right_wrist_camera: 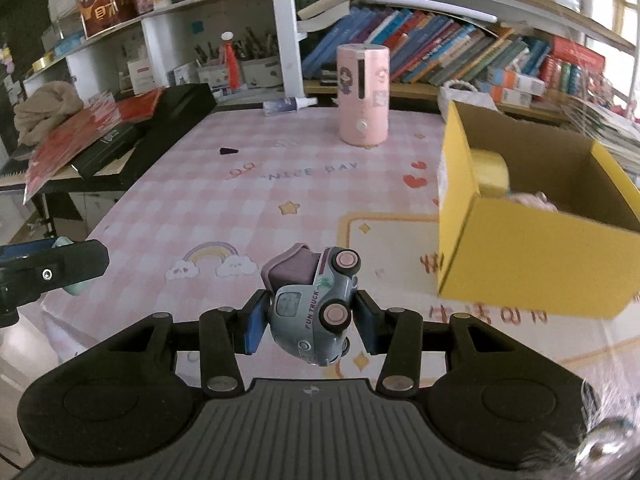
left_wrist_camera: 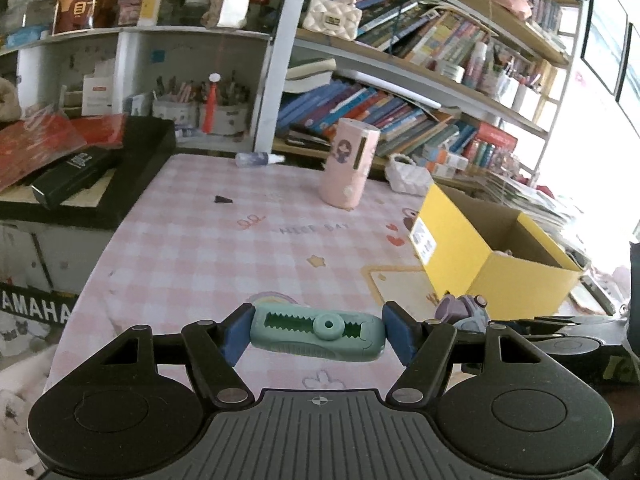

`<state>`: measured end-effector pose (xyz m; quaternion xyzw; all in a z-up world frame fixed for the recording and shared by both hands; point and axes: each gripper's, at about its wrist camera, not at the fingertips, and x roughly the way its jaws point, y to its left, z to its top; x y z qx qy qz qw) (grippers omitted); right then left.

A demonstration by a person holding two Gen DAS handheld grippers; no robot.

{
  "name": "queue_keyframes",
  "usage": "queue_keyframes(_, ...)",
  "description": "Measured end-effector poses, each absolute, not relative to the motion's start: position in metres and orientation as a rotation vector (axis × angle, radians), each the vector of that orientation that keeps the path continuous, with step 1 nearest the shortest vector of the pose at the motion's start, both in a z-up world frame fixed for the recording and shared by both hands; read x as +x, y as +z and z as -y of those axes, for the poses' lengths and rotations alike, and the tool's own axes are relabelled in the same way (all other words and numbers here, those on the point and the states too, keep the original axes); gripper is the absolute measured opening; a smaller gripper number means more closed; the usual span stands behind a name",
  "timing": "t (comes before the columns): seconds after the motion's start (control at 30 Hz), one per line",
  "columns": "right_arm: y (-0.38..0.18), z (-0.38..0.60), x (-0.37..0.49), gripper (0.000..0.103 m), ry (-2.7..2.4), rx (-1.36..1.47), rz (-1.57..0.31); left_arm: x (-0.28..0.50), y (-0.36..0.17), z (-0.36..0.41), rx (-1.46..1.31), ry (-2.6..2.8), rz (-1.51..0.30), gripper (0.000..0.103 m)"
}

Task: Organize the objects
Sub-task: 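Lift the green case and toy truck and carry them toward the yellow box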

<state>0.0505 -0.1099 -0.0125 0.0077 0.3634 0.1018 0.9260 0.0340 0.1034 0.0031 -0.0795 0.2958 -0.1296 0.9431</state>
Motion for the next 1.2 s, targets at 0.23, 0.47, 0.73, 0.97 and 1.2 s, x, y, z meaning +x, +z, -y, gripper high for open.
queue_keyframes(0.23,-0.017,0.119,0.022,0.043,0.168,0.045,-0.75,0.017,0.001,-0.091,-0.129,-0.327,-0.617,0.069)
queue_keyframes(0.47,-0.022,0.136,-0.002,0.043,0.091,0.086,-0.764,0.01,0.0,-0.076,-0.104,-0.401,-0.624,0.069)
queue_keyframes(0.73,-0.02,0.158,-0.021,0.043,-0.005,0.124,-0.755,0.01,0.0,-0.054,-0.074,-0.498,-0.628,0.069)
queue_keyframes(0.97,-0.021,0.177,-0.035,0.043,-0.076,0.15,-0.762,0.012,-0.002,-0.037,-0.062,-0.557,-0.636,0.069)
queue_keyframes(1.2,-0.023,0.191,-0.037,0.043,-0.105,0.16,-0.768,0.017,-0.003,-0.022,-0.057,-0.579,-0.642,0.069)
